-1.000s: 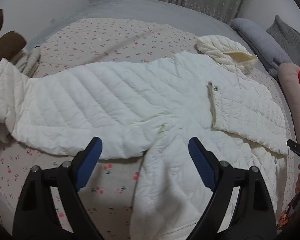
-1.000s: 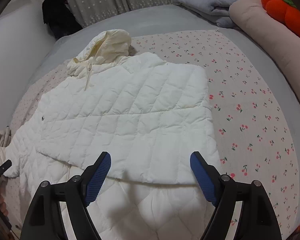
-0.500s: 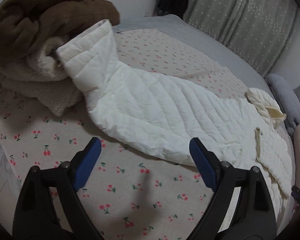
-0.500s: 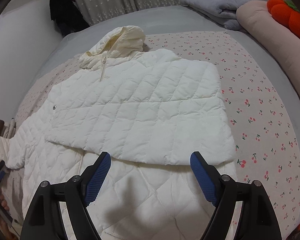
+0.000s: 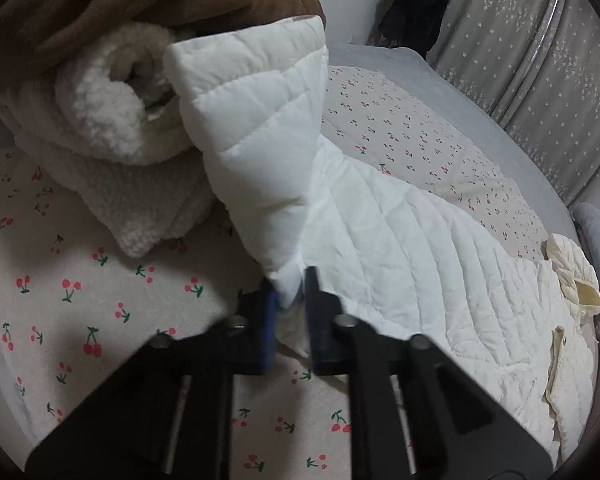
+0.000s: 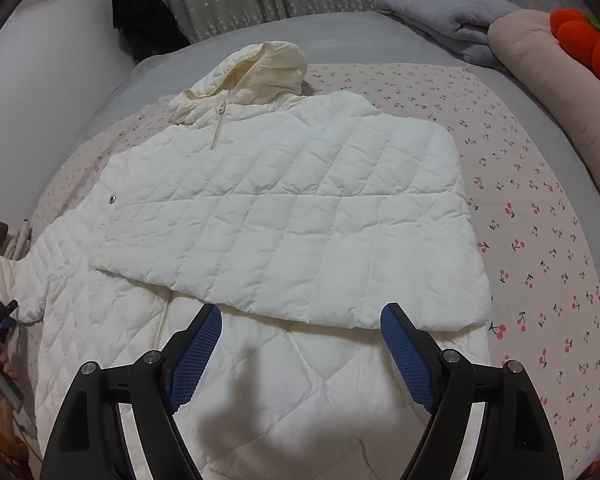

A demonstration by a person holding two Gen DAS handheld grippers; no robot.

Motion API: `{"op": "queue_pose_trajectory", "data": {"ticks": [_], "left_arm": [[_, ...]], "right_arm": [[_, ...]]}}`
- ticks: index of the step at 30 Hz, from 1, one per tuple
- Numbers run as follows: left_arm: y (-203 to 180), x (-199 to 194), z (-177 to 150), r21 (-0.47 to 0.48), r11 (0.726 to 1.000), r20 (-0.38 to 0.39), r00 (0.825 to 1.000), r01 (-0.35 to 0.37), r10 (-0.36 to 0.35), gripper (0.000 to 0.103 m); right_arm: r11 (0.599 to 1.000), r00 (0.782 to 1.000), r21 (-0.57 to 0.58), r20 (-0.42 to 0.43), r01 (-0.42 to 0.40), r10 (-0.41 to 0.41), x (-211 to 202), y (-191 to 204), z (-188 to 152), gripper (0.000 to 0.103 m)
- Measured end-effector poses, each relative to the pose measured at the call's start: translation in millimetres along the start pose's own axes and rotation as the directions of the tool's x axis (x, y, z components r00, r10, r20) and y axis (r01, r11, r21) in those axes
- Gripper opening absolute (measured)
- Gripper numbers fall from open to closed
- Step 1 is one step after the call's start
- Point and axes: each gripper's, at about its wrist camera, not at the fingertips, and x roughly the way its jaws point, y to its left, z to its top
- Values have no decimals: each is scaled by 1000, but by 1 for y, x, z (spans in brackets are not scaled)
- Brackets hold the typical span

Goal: Fold large clothes
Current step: 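Lift the sleeve with the left gripper and fold it across the jacket body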

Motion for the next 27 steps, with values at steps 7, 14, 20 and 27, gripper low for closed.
{"op": "queue_pose_trajectory", "data": {"ticks": [7, 14, 20, 27], "left_arm": [[-56, -52, 19, 112, 990, 159, 982, 81, -98, 5], [-144, -102, 22, 275, 940, 196, 946, 200, -258, 5], [-214, -123, 5, 411, 868, 154, 917, 279, -368, 4], [-276, -140, -54, 571, 743, 35, 894, 348, -446, 4]], "right_arm": [[1000, 1000, 16, -4, -2, 2, 6, -5, 1, 84], [999, 1000, 33, 10, -26, 26, 2, -9, 2, 84], [999, 999, 25, 28, -31, 30, -6, -10, 3, 84], [999, 999, 41, 39, -28, 26, -11, -18, 3, 84]]}}
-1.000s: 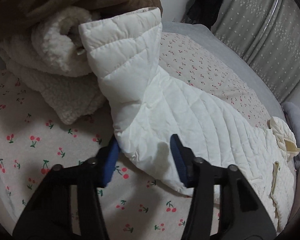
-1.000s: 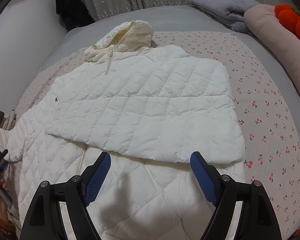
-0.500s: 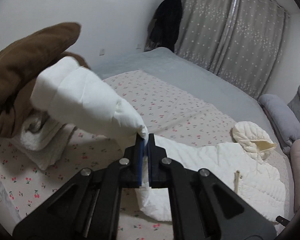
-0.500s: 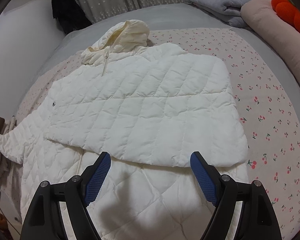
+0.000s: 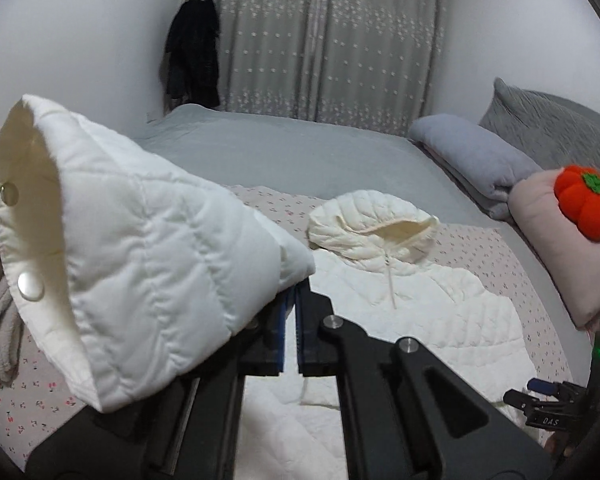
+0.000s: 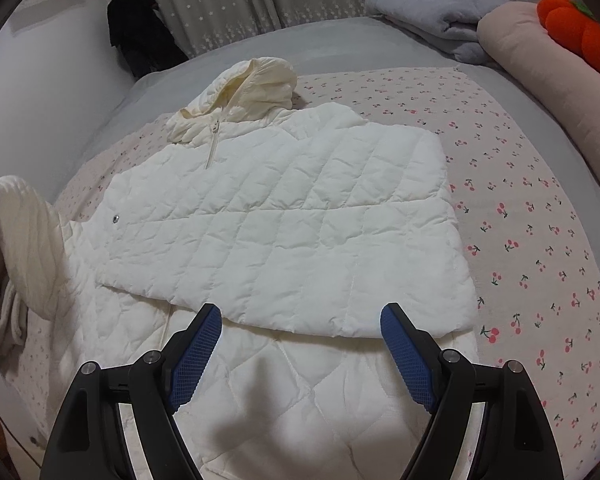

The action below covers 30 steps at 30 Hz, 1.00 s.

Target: Fold large clothes

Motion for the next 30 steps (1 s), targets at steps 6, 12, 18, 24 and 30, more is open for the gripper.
{"op": "queue_pose_trajectory", "data": {"ticks": [6, 12, 18, 24, 30], "left_arm": [[-66, 27, -40, 127, 982, -155, 981, 141, -121, 5], [-102, 65, -94, 183, 950, -364, 915, 254, -174, 6], [-104, 66, -116, 211, 924, -441, 874, 320, -202, 17], [-93, 22, -98, 191, 910, -401, 875, 369, -271, 65], [-89, -19, -83, 233, 904, -342, 900, 358, -269, 81]], "right_arm": [[1000, 1000, -2, 5, 22, -22, -4, -6, -2, 84], [999, 999, -9, 2, 33, -33, -6, -10, -5, 84], [999, 999, -6, -3, 40, -40, -7, -12, -4, 84], [999, 999, -8, 2, 39, -39, -9, -8, 0, 84], [999, 1000, -22, 6, 30, -30, -12, 0, 5, 84]]}}
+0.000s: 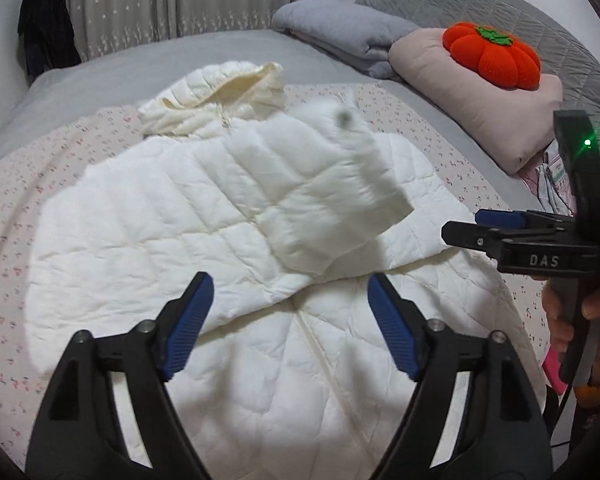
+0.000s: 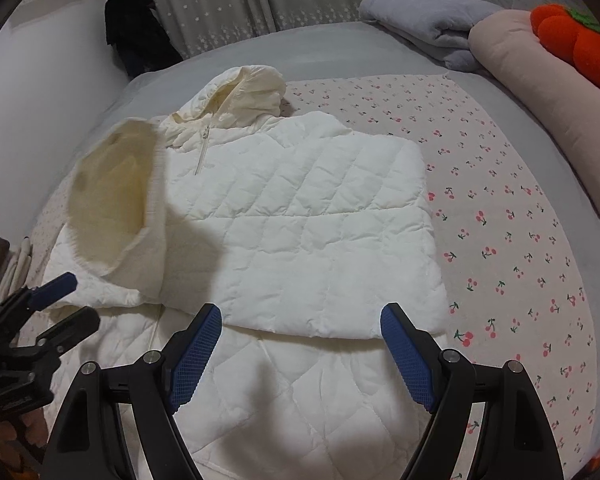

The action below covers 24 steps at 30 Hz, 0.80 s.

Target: Fold large clothes

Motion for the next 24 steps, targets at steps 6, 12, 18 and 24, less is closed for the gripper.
{"op": "queue_pose_trajectory", "data": {"ticks": [6, 12, 18, 24], "left_arm": [[28, -2, 13, -34, 998, 14, 998, -61, 61, 84], [73, 8, -3, -128, 985, -21, 993, -118, 116, 84], [100, 20, -21, -188, 972, -54, 990, -138, 130, 84], [112, 24, -27, -213, 967, -56, 990, -141, 132, 84]], "right_arm": [[999, 999, 11, 3, -48, 48, 1, 5, 11, 85], [994, 994, 30, -5, -109, 109, 5, 1, 20, 88], [961, 976, 174, -5, -216, 220, 11, -36, 35, 88], [937, 964, 234, -5, -259, 268, 26, -46, 45, 88]]}}
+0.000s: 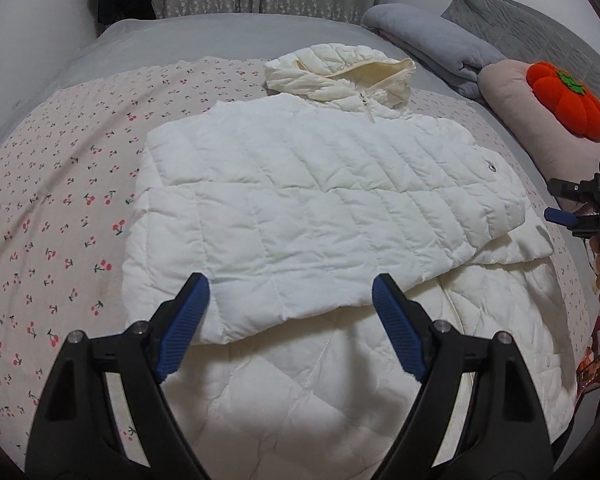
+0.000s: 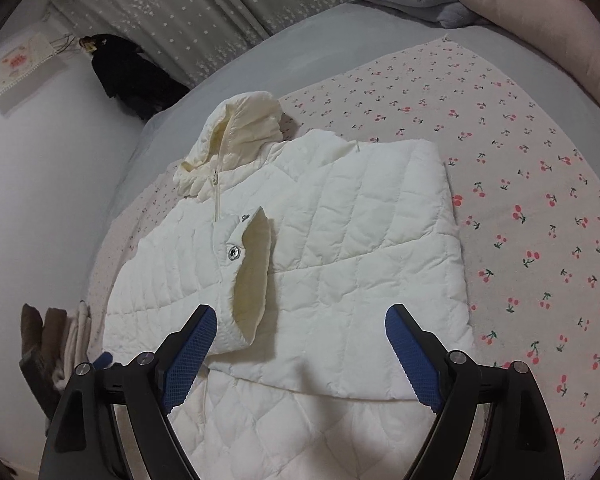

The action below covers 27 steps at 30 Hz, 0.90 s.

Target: Fold large clothes

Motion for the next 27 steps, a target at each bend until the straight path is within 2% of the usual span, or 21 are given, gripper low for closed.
{"op": "queue_pose_trajectory", "data": {"ticks": [4, 7, 8, 9, 10, 11, 13, 14, 16, 18, 20, 22, 25, 27], "left_arm": [[5, -1, 1, -18, 1000, 8, 1000, -4, 4, 84], [9, -9, 3, -27, 1000, 21, 1000, -6, 6, 84], [11, -12, 4, -28, 1000, 31, 999, -10, 11, 84], [14, -16, 6, -29, 999, 41, 999, -24, 25, 84], [18, -19, 8, -31, 998, 52, 997, -47, 48, 84], [23, -23, 11, -37, 997, 70, 995, -66, 68, 84], [35, -28, 19, -67, 995, 107, 991, -79, 86, 82], [40, -27, 23, -80, 994, 114, 990, -70, 79, 76], [44, -20, 29, -90, 995, 113, 992, -49, 59, 67], [45, -8, 32, -104, 995, 101, 995, -7, 17, 60], [45, 7, 30, -122, 992, 86, 996, 9, 1, 57], [40, 26, 27, -112, 994, 62, 998, -5, 12, 54], [38, 57, 19, -92, 993, 5, 997, -70, 71, 53], [42, 68, 12, -87, 990, 6, 993, -113, 114, 54]], "right_arm": [[998, 998, 15, -41, -56, 57, 31, 8, 3, 88], [995, 994, 36, -59, -90, 92, 56, 16, 3, 83], [995, 993, 33, -60, -98, 100, 63, 21, 4, 70], [994, 993, 22, -65, -103, 104, 70, 28, 4, 47], [996, 993, 8, -72, -91, 92, 74, 33, 4, 31], [998, 996, -22, -70, -51, 49, 74, 42, 4, 10], [995, 1000, -99, -10, -24, 23, 59, 62, 3, 7], [990, 999, -141, 33, -13, 18, 47, 70, 2, 6], [974, 990, -221, 139, 58, -28, 20, 81, -1, 5], [961, 977, -242, 194, 130, -83, 7, 78, -1, 5], [959, 974, -228, 191, 166, -124, 5, 62, 0, 5], [959, 976, -215, 155, 183, -151, 16, 44, 2, 5], [952, 974, -222, 128, 210, -186, 37, 25, -3, 6], [950, 975, -227, 110, 215, -194, 51, 18, -9, 7]]}}
